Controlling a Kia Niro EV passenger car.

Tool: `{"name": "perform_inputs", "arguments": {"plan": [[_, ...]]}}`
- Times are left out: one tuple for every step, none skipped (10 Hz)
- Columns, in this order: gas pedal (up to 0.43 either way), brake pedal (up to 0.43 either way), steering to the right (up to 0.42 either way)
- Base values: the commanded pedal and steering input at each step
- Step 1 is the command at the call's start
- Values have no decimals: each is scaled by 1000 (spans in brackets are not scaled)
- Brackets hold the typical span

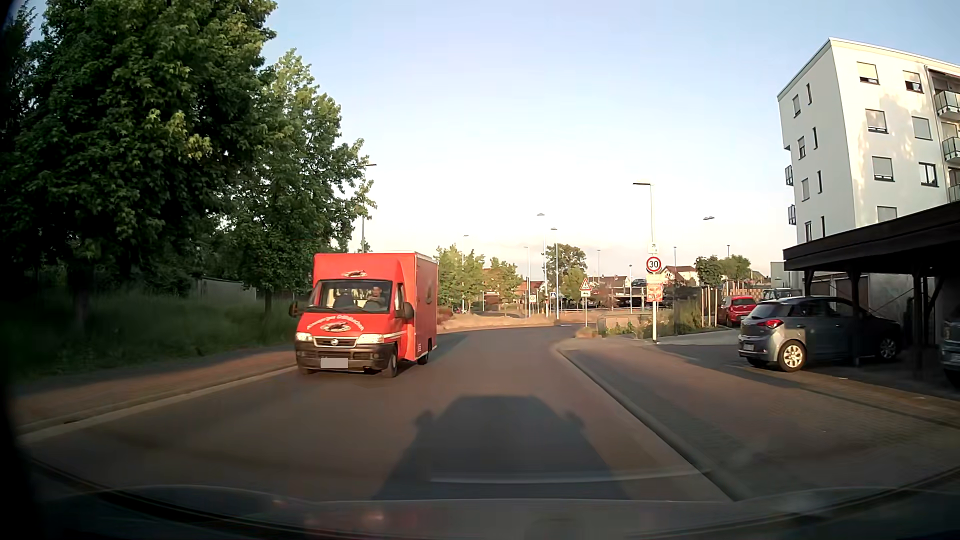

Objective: Follow the waypoints while adhering to traffic rules and regulations

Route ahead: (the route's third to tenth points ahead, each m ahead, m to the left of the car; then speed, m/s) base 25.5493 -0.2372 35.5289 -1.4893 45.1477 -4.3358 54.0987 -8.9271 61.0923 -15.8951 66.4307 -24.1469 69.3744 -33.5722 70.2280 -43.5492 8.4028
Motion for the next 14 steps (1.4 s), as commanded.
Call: {"name": "perform_inputs", "arguments": {"plan": [[20,30,-7],[20,30,-6],[20,30,-4],[20,30,-3],[20,30,-3],[20,30,-3],[20,30,-3],[20,30,-3],[20,30,-3],[20,30,-4],[20,30,-4],[20,30,-4],[20,30,-4],[20,30,-4]]}}
